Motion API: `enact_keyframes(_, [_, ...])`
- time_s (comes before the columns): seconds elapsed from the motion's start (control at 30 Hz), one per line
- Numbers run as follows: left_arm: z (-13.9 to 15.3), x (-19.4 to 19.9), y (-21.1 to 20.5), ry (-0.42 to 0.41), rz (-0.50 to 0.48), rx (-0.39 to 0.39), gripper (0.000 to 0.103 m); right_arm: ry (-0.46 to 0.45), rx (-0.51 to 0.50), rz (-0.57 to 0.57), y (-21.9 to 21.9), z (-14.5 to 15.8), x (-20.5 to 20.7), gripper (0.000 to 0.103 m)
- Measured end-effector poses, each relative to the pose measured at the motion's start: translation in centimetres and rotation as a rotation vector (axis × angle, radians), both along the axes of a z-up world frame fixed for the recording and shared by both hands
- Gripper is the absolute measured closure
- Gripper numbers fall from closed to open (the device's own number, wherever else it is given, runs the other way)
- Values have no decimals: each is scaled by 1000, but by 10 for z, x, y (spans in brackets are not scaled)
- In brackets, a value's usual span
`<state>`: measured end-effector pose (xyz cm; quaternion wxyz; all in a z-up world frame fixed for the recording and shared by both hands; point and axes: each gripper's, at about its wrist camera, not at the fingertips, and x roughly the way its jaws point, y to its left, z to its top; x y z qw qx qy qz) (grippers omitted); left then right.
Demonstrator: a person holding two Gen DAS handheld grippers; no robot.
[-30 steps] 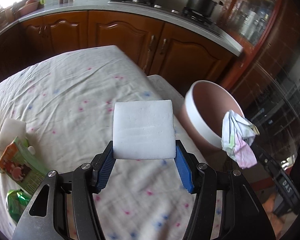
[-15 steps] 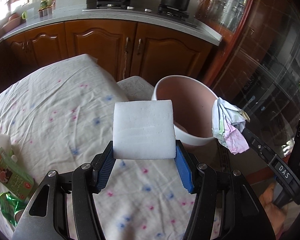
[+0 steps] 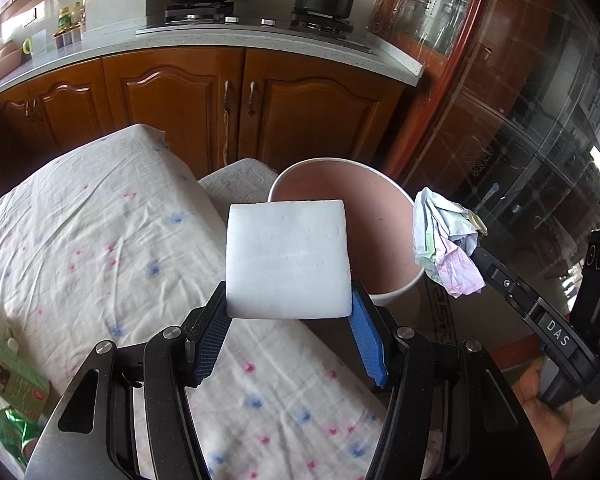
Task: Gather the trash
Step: 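Carry the sponge and wrapper over the bucket and open both tools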
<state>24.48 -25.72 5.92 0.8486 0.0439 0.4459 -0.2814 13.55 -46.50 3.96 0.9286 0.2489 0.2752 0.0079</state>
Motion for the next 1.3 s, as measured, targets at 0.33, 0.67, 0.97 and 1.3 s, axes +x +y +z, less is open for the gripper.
enact_keyframes(0.33, [-5,11,-27,14,-34,19,46,11,-6,-21,-14,-2,9,98])
enact_keyframes(0.67, [-24,34,-66,46,-86,87,46,77,-53,-27,-25,-5,33,98])
enact_keyframes(0.97, [-37,51,-85,61,-116,156,45,171,-105,-15,-31,-13,55,98])
enact_keyframes(1.3, [-51,63,-99,95,-126,208,44,237,-125,2,-35,-19,72,93])
